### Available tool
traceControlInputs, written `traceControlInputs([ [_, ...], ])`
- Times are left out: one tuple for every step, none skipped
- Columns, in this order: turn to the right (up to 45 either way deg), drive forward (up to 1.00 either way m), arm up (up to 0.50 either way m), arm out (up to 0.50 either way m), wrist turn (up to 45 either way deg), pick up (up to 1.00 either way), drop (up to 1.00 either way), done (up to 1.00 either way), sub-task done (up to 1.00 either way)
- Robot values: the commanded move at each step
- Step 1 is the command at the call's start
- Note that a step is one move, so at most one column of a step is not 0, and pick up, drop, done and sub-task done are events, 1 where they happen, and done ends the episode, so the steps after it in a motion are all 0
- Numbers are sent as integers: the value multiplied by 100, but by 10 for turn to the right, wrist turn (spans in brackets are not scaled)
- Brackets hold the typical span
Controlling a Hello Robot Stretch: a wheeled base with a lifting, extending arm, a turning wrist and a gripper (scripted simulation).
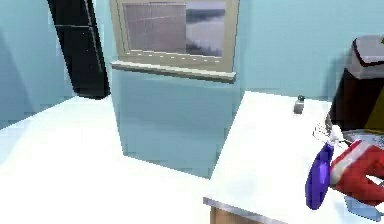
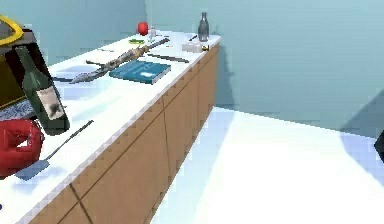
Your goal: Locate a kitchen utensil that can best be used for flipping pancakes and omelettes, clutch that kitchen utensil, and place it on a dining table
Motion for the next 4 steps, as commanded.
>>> traceControlInputs([
  [-270, 0, 0, 0, 0, 0, 0, 0, 0],
  [0, 0, 50, 0, 0, 0, 0, 0, 0],
  [0, 0, 38, 0, 0, 0, 0, 0, 0],
  [0, 0, 0, 40, 0, 0, 0, 0, 0],
])
